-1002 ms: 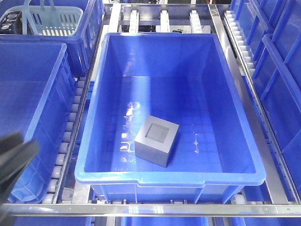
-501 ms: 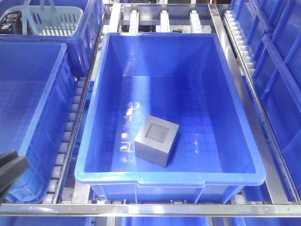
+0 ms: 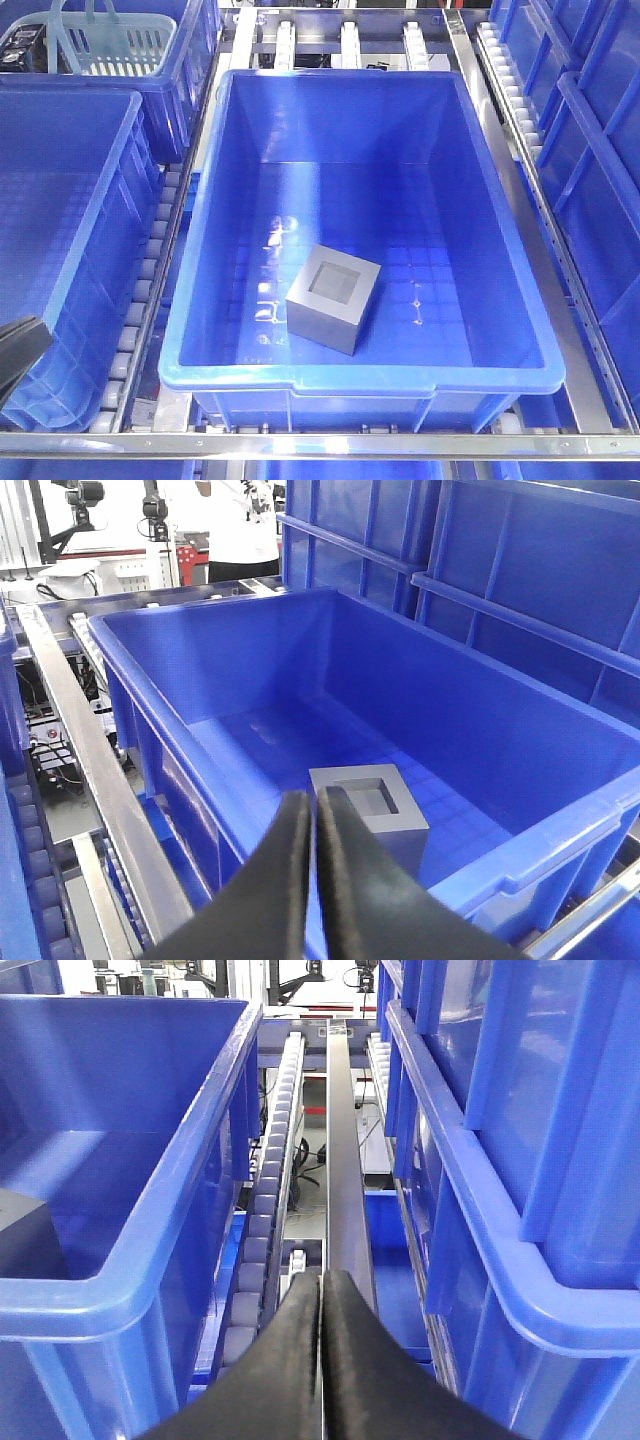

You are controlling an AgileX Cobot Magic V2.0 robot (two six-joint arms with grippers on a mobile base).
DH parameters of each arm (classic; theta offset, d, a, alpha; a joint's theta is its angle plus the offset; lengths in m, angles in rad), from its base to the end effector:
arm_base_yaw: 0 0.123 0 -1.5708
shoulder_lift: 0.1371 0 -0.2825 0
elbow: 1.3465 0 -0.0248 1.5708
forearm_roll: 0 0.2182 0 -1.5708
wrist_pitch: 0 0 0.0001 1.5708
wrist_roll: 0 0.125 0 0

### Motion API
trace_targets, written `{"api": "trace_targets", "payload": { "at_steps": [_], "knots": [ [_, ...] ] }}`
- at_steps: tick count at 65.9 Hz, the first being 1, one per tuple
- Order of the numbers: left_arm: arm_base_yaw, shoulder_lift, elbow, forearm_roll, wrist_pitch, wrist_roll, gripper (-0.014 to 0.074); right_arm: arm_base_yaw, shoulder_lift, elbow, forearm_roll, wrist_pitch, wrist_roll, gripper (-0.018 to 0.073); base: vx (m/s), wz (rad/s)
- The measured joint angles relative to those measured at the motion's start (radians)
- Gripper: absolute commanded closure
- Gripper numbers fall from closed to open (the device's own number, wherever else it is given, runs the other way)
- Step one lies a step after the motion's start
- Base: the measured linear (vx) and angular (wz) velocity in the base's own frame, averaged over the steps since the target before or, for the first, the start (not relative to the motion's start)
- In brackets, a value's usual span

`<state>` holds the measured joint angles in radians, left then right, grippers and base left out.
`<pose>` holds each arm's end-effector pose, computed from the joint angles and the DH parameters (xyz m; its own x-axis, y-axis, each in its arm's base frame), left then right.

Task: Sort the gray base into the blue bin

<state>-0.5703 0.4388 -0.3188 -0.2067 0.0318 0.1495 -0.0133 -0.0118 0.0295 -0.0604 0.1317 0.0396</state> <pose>0.0894 -0.0583 0.2864 -0.0848 -0.0134 -0.9963 0.5414 0.8388 -0.0574 0.0604 -0.0018 0.1904 -0.0623 -0.0195 -0.9979 0.0200 0.9996 -0.0207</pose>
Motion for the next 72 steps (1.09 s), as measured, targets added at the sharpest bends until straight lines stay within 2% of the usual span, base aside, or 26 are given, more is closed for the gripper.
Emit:
{"api": "trace_targets", "payload": {
  "at_steps": [21,26,31,47,53,61,72],
  "knots": [
    [0.0,0.0,0.007,0.0,-0.008,0.0,0.0603,0.0,0.0,0.0,0.0,0.0,0.0,0.0568,0.0,0.0],
    [0.013,0.0,0.028,0.02,-0.032,0.004,0.0603,0.0,0.0,0.0,0.0,0.0,0.0,0.0568,0.0,0.0],
    [0.07,-0.014,0.063,0.033,-0.064,0.005,0.0603,0.0,0.0,0.0,0.0,0.0,0.0,0.0568,0.0,0.0],
    [0.347,-0.122,0.231,0.038,-0.114,0.005,0.0603,0.0,0.0,0.0,0.0,0.0,0.0,0.0568,0.0,0.0],
    [0.425,-0.164,0.288,0.038,-0.117,0.005,0.0603,0.0,0.0,0.0,0.0,0.0,0.0,0.0568,0.0,0.0],
    [0.485,-0.231,0.341,0.05,-0.117,0.005,0.0603,0.0,0.0,0.0,0.0,0.0,0.0,0.0568,0.0,0.0],
    [0.497,-0.376,0.346,0.1,-0.099,0.004,0.0603,0.0,0.0,0.0,0.0,0.0,0.0,0.0568,0.0,0.0]
  ]
}}
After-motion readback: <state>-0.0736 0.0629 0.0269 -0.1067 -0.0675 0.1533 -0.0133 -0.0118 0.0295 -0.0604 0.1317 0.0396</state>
